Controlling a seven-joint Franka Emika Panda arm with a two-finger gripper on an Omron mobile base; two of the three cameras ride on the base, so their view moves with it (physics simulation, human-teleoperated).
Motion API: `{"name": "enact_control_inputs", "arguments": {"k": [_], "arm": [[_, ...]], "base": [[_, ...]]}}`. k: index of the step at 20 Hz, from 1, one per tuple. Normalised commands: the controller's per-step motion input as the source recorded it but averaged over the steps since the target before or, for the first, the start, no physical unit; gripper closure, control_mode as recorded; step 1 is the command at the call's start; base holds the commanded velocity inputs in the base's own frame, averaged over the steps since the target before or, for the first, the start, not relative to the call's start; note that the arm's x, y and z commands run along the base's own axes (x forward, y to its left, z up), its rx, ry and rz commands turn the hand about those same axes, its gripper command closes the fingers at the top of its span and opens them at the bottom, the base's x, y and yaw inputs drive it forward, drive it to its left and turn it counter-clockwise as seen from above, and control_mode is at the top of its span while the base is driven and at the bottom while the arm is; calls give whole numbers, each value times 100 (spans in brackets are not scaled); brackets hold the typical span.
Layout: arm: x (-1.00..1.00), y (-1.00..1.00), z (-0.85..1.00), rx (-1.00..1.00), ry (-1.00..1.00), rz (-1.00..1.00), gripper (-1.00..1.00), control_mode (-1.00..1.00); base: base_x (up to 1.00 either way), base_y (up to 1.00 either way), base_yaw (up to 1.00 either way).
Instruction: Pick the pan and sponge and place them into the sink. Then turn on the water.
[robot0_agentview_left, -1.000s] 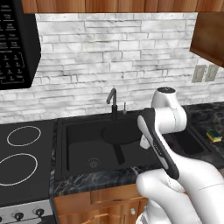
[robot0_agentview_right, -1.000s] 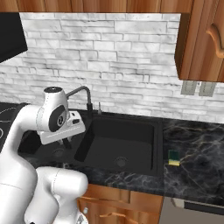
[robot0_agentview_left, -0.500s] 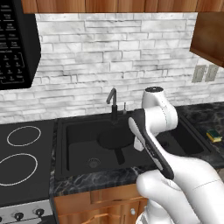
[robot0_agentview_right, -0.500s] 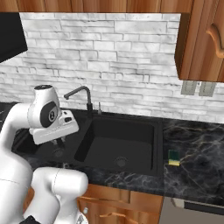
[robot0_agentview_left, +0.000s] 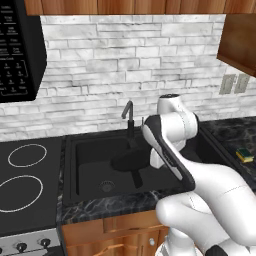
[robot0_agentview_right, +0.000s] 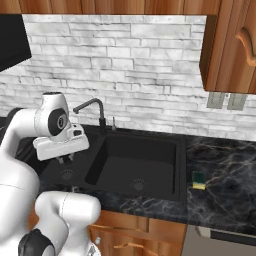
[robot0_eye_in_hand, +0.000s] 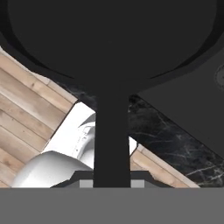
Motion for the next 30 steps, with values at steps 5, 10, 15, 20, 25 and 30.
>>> {"name": "enact_control_inputs", "arguments": {"k": [5,10,15,20,25,30], "arm": [[-9,20,-15,1,1,-5,100,-100],[-8,14,-7,0,0,-5,100,-100],[-1,15,-2,0,2,-5,100,-100],[0,17,-3,-2,5,-8,100,-100],[3,22,-14,-2,1,-13,100,-100],[20,23,-12,-1,-1,-11,100,-100]], "base": [[0,0,0],[0,0,0],[0,0,0],[0,0,0],[0,0,0],[0,0,0]]}}
